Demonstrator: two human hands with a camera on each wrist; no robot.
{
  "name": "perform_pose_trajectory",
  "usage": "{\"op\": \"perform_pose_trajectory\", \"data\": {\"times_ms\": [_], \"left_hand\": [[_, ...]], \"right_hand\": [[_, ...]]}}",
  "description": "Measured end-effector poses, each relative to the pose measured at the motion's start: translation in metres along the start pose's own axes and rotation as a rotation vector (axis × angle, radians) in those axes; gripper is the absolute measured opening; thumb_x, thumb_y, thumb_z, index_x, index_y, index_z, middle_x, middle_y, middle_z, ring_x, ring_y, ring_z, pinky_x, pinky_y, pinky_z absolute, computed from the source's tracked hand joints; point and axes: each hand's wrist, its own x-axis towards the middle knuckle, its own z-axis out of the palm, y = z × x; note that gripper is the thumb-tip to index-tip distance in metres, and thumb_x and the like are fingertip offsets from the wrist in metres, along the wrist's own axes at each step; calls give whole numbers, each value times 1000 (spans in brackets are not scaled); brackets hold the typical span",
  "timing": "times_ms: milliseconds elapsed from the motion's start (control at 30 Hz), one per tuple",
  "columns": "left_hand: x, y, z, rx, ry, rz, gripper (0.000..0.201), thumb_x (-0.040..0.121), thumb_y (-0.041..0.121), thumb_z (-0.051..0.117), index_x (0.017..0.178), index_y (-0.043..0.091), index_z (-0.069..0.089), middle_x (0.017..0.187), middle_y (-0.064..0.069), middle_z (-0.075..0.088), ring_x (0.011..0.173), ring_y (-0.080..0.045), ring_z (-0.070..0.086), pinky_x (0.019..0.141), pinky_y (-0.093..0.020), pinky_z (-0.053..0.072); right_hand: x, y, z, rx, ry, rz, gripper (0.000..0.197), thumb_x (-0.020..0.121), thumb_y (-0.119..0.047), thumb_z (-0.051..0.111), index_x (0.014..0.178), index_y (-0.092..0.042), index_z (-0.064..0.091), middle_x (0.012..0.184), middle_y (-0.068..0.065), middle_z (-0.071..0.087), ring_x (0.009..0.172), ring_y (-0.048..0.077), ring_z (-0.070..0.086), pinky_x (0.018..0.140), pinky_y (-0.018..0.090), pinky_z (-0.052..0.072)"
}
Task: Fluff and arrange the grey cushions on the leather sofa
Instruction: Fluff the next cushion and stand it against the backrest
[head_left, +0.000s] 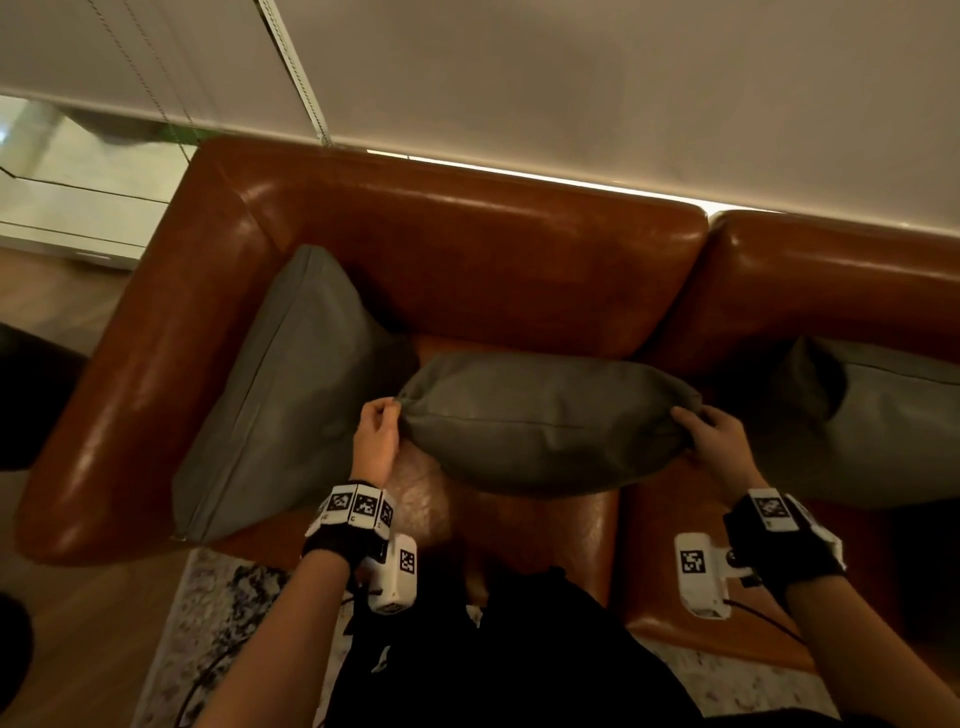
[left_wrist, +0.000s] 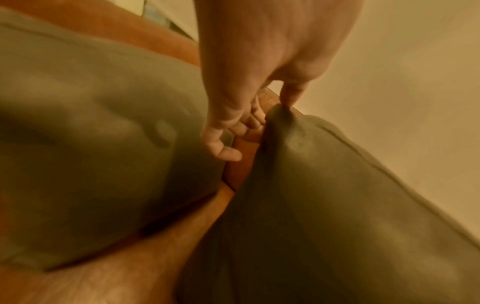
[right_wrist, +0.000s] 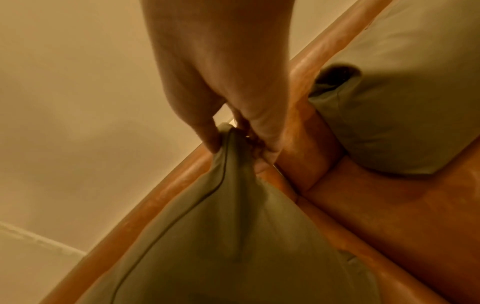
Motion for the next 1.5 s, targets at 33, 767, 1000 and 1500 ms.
{"op": "perform_pose_trajectory", "data": {"times_ms": [33,767,1000,1500], "left_hand": [[1,1,-2,67,-15,41,34,89,50,49,104,21,56,91,0,58,87,-19,53,89,-45,46],[1,12,-5,353,22,232,13,88,21,60,87,9,63,81,-10,61,77,-22,54,78,-42,48],[-15,38,16,-223,-217,-295,21,93,30,49,109,21,59,112,-2,59,107,-19,51,99,-43,41],[17,52,13,68,-102,-28,39,93,47,43,81,14,60,77,-2,58,74,-13,55,71,-31,45]], "right_hand": [[-3,-3,0,49,-21,23,16,90,-19,58,104,-10,62,100,13,66,92,25,63,79,37,53],[8,8,-21,-99,33,-41,27,89,-45,56,88,-18,61,94,11,63,93,32,62,90,52,51],[23,15,-38,43,10,67,18,93,-34,53,93,-17,59,112,22,61,92,28,60,91,49,48],[34,16,-47,-188,13,70,49,90,-43,54,114,-1,59,101,14,62,83,24,59,73,36,51]]}}
